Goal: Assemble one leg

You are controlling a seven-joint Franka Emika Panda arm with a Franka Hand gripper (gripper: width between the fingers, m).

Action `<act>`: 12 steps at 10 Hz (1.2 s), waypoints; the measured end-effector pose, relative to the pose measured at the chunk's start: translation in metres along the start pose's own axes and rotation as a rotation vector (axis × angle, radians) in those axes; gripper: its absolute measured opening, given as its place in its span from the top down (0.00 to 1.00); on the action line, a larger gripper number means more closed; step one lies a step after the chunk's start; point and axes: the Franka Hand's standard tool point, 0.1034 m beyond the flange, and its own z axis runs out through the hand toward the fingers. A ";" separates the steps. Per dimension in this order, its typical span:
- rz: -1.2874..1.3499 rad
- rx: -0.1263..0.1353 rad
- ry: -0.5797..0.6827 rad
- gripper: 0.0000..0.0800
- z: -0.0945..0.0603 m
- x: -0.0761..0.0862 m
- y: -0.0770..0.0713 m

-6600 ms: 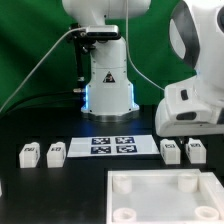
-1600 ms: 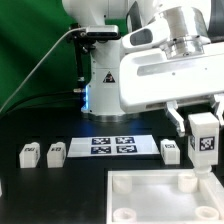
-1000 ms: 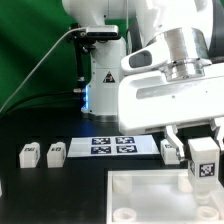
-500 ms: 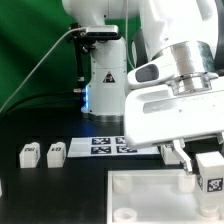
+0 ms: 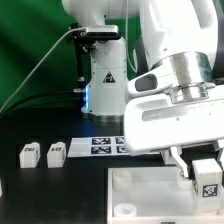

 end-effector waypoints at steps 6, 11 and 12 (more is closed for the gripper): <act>0.041 -0.029 -0.039 0.62 0.001 -0.009 -0.001; 0.041 -0.029 -0.042 0.19 0.002 -0.009 0.000; 0.041 -0.029 -0.042 0.19 0.002 -0.009 0.000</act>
Offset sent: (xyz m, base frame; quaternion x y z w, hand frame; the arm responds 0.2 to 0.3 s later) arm -0.0106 0.0027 -0.0251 -0.0323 0.0092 0.0297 0.9990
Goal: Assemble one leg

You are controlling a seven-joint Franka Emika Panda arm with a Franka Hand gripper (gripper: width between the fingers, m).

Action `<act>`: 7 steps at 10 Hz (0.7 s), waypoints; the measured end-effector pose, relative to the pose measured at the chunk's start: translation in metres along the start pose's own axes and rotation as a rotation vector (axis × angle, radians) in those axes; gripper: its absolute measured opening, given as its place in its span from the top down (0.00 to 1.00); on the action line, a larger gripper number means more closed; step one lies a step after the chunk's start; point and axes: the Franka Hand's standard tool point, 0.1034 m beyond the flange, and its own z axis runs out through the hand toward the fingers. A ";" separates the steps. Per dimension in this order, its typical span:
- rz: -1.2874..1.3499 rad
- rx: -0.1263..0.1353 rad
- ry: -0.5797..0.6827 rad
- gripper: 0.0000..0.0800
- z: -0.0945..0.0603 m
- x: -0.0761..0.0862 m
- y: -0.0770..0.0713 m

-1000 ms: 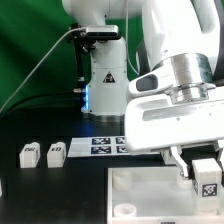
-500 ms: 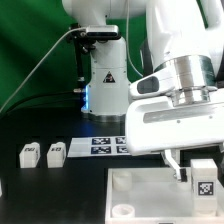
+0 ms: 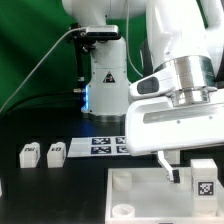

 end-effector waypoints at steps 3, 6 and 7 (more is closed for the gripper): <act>0.000 0.000 0.000 0.19 0.000 0.000 0.000; 0.011 0.020 -0.131 0.19 -0.011 0.006 -0.005; 0.021 0.024 -0.132 0.19 -0.019 0.015 -0.007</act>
Offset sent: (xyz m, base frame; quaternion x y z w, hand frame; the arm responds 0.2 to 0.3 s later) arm 0.0000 0.0000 0.0000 0.0000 0.0000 0.0000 1.0000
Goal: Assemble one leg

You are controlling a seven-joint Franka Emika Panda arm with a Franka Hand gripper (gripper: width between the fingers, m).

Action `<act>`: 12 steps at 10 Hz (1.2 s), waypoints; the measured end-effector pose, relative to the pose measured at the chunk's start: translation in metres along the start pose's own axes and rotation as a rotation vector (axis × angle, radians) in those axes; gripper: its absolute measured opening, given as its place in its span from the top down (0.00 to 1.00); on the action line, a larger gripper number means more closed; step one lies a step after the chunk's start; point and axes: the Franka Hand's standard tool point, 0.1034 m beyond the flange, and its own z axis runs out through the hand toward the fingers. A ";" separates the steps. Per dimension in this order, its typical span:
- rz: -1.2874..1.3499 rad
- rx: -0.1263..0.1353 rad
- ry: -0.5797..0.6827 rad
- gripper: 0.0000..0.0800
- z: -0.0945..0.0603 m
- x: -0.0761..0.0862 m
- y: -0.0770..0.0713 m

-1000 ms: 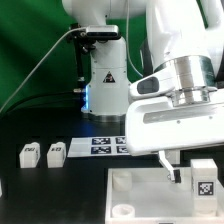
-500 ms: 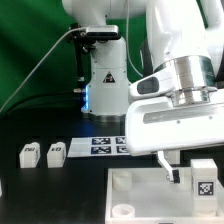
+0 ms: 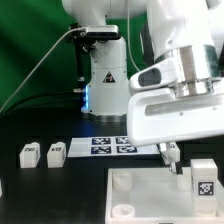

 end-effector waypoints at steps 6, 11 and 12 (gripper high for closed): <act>0.029 0.039 -0.591 0.19 -0.001 0.000 0.015; 0.114 0.015 -0.608 0.19 0.023 0.013 0.020; 0.138 0.010 -0.600 0.19 0.021 0.017 0.013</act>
Offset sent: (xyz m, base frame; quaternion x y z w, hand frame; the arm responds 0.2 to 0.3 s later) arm 0.0164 -0.0176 -0.0013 -0.0059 -0.2644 0.0022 0.9644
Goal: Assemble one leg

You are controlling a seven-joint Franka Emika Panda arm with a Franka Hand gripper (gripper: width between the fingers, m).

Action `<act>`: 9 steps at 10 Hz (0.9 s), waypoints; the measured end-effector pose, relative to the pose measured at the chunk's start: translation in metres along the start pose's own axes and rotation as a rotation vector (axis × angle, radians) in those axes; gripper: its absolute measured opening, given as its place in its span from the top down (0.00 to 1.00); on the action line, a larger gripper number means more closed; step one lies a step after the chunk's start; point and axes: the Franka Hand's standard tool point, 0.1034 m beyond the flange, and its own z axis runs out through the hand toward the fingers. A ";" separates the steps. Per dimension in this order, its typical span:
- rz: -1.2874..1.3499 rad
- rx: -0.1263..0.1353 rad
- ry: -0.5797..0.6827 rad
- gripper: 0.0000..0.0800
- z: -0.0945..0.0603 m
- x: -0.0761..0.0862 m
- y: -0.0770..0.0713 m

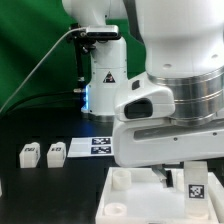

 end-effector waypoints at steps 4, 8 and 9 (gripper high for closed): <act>0.005 0.003 0.016 0.21 0.005 -0.001 -0.011; 0.008 -0.005 0.017 0.62 0.006 0.000 -0.005; 0.009 -0.005 0.017 0.62 0.006 0.000 -0.005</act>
Offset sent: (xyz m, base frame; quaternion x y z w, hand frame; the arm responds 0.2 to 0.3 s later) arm 0.0000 0.0000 0.0000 0.0000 0.0000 0.0000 1.0000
